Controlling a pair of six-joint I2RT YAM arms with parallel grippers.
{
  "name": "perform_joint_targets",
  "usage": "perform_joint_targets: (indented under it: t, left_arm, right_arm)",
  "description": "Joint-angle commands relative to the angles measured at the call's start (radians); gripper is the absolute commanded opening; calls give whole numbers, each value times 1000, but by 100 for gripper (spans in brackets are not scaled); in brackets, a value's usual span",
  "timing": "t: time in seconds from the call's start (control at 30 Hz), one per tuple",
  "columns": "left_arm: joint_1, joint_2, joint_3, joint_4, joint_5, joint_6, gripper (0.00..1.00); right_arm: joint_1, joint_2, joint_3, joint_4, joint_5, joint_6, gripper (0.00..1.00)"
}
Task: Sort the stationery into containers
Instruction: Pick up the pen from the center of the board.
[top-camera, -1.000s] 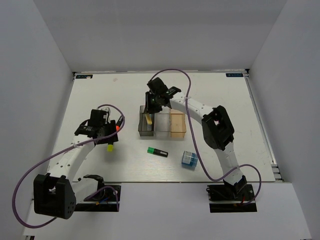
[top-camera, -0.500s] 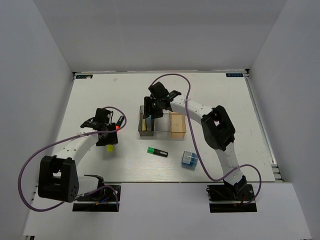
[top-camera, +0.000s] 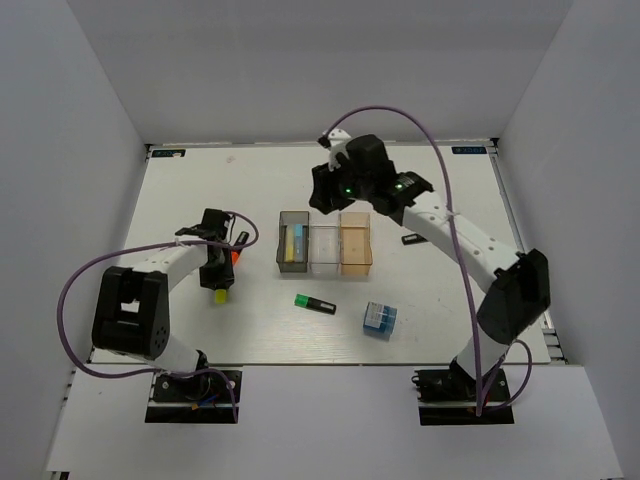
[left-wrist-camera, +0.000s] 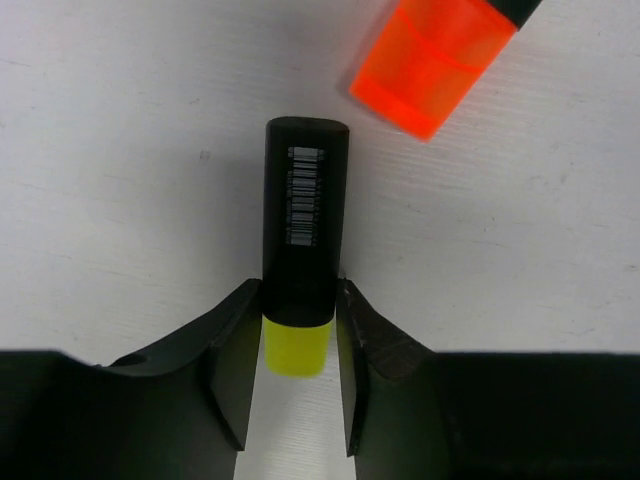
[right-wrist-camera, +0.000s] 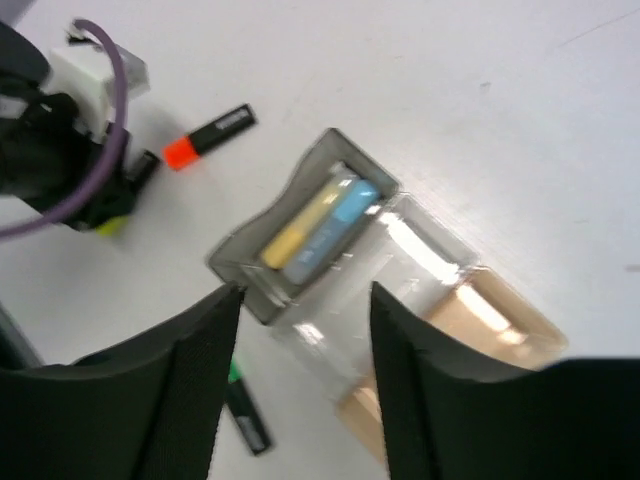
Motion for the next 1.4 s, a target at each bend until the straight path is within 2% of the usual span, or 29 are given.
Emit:
perform_joint_targets:
  t: [0.0,0.17,0.2,0.27,0.3,0.33,0.37,0.5,0.63,0.7,0.73,0.77,0.83,0.87,0.9,0.97,1.0,1.03,1.07,1.1,1.2,1.27,1.33,1.37]
  left_arm:
    - [3,25,33,17,8,-7,42]
    - [2,56,39,16,8,-9,42]
    - [3,60,40,11,6,-6,39]
    - [3,76,48,8,8,-4,39]
    - [3,80,49,1,9,-4,39]
    - [3,92,52,-3,8,-6,39]
    - [5,97,52,-4,11,-6,41]
    - [3,108,51,-7,17,-7,49]
    - [2,125,57,-13,29,-3,49]
    - [5,135,63,-19,34,-1,44]
    - [2,138,63,-20,32,2,37]
    - [2,134,65,-23,32,2,22]
    - [2,122,81,-33,32,4,7]
    - [3,100,85,-47,34,5,1]
    - [-6,87,92,-56,37,7,1]
    - [-33,18,98,-65,17,25,1]
    - [-40,-56,105,-73,8,31,1]
    - [-63,-79,117,-75,8,33,1]
    - [-70,-98,141,-82,6,34,1]
    - [-78,-146,169,-107,9,36,1]
    - [-126,-185,252,-136,41,19,1]
    - [-192,-181,287,-145,72,7,1]
    - [-256,-130,377,-145,98,-6,1]
    - [-300,-107,429,-147,107,-6,1]
  right_arm:
    - [-92,-48,-104,20,-29,-259,60]
    - [-169,-184,-301,83,-32,-344,58]
    - [-201,-192,-321,89,-32,-350,60]
    - [-229,-214,-335,80,-35,-380,68]
    - [-235,-208,-332,57,-32,-391,75]
    - [-254,-208,-330,23,-29,-425,87]
    - [-272,-200,-327,8,-29,-451,90]
    - [-340,-188,-353,-24,-64,-576,90]
    - [-416,-165,-339,-90,-122,-736,90]
    - [-464,-140,-304,-141,-167,-817,90]
    - [-473,-129,-293,-156,-197,-842,90]
    - [-502,-125,-284,-175,-211,-877,90]
    - [-521,-103,-247,-195,-230,-925,80]
    - [-548,-100,-232,-205,-234,-969,67]
    - [-554,-91,-226,-215,-239,-991,57]
    - [-580,-83,-214,-259,-257,-1130,41]
    - [-593,-80,-217,-273,-280,-1163,29]
    - [-606,-73,-221,-279,-280,-1249,26]
    - [-613,-70,-223,-288,-284,-1273,26]
    - [-622,-62,-224,-290,-290,-1293,22]
    - [-636,-22,-211,-317,-290,-1409,22]
    - [-651,19,-195,-359,-284,-1527,32]
    - [-679,38,-192,-389,-349,-1613,51]
    - [-686,56,-204,-408,-366,-1655,56]
